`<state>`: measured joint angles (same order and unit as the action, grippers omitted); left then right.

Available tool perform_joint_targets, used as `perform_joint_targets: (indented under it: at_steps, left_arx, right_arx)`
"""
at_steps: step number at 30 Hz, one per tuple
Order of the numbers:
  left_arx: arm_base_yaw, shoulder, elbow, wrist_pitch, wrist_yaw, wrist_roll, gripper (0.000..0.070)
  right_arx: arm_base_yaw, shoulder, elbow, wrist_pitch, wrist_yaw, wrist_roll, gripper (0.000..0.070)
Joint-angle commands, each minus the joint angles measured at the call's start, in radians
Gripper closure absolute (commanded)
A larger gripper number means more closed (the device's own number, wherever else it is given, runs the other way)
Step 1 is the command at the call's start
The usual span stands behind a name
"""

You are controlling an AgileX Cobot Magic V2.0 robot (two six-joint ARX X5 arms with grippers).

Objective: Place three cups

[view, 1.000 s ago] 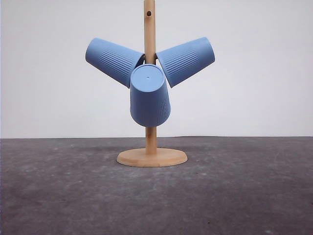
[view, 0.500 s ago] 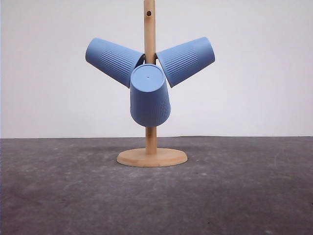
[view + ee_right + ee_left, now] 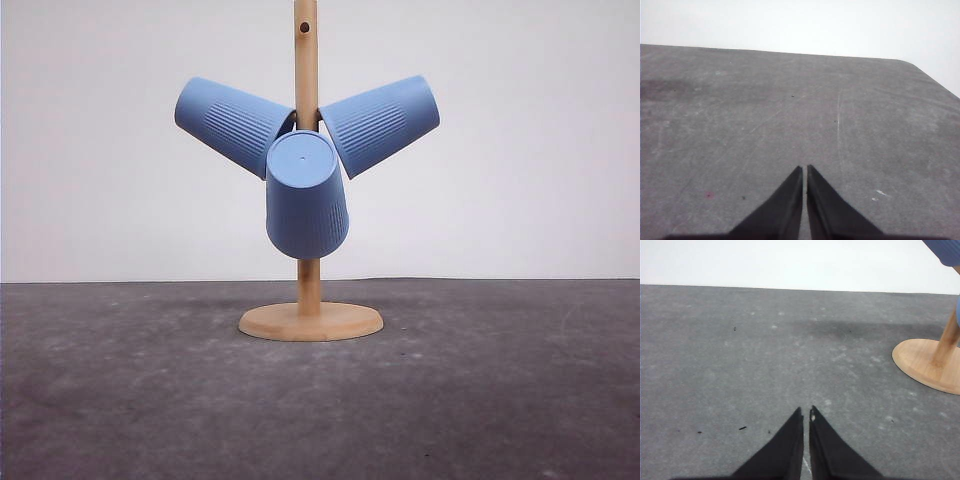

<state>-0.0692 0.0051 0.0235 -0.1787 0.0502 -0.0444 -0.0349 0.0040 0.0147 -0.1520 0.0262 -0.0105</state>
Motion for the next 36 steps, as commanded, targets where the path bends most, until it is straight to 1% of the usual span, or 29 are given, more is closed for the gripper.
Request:
perform_joint_targets:
  at_steps: [1, 36]
  left_arx:
    - [0.002, 0.0, -0.011, 0.003, -0.002, -0.001, 0.07]
    - [0.002, 0.0, -0.011, 0.003, -0.002, -0.001, 0.07]
  right_arx:
    - [-0.001, 0.0, -0.003, 0.011, 0.0, 0.011, 0.0691]
    - [-0.001, 0.0, -0.003, 0.011, 0.0, 0.011, 0.0691]
